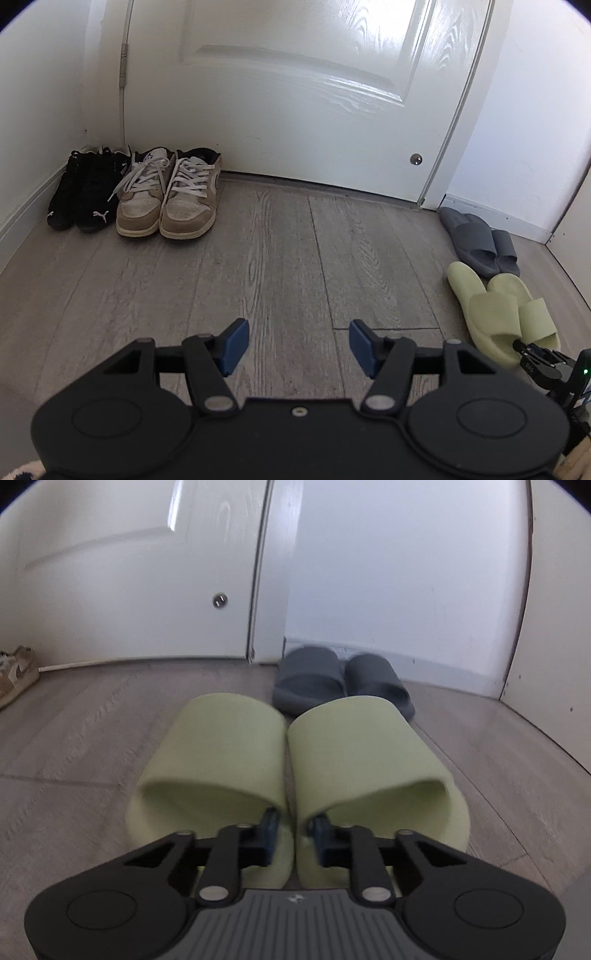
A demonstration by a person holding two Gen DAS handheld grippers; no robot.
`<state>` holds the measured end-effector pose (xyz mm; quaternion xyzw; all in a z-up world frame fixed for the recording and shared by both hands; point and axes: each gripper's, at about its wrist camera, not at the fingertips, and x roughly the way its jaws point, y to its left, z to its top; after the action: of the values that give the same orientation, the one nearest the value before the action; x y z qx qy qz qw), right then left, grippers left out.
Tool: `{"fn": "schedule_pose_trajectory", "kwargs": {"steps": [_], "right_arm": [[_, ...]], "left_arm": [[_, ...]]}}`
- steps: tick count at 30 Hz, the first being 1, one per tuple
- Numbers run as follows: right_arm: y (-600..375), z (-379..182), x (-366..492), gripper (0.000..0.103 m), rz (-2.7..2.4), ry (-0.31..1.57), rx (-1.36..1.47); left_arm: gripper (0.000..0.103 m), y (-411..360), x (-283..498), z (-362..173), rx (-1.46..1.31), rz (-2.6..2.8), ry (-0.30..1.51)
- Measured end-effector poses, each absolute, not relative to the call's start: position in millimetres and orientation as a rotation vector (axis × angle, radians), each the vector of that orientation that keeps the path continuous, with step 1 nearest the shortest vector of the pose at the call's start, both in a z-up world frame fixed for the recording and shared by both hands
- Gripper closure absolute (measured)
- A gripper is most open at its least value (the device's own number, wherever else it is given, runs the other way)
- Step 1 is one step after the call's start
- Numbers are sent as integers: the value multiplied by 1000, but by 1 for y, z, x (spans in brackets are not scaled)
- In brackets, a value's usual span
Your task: Organize scattered shoes
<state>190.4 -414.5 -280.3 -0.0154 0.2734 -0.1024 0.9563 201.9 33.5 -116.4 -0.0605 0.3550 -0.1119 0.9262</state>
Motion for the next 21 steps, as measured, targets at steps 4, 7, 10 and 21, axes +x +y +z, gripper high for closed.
{"fn": "schedule_pose_trajectory", "kwargs": {"steps": [4, 7, 10, 21], "right_arm": [[-401, -265, 190, 95, -214, 512, 74], [-396, -253, 196, 95, -222, 517, 161], [-389, -256, 206, 95, -232, 557, 121], [-391, -288, 205, 87, -166, 606, 173]], "left_arm": [[42, 42, 203, -113, -146, -212, 717], [42, 52, 202, -112, -163, -200, 709], [42, 56, 203, -113, -168, -195, 712], [42, 64, 206, -122, -172, -190, 737]]}}
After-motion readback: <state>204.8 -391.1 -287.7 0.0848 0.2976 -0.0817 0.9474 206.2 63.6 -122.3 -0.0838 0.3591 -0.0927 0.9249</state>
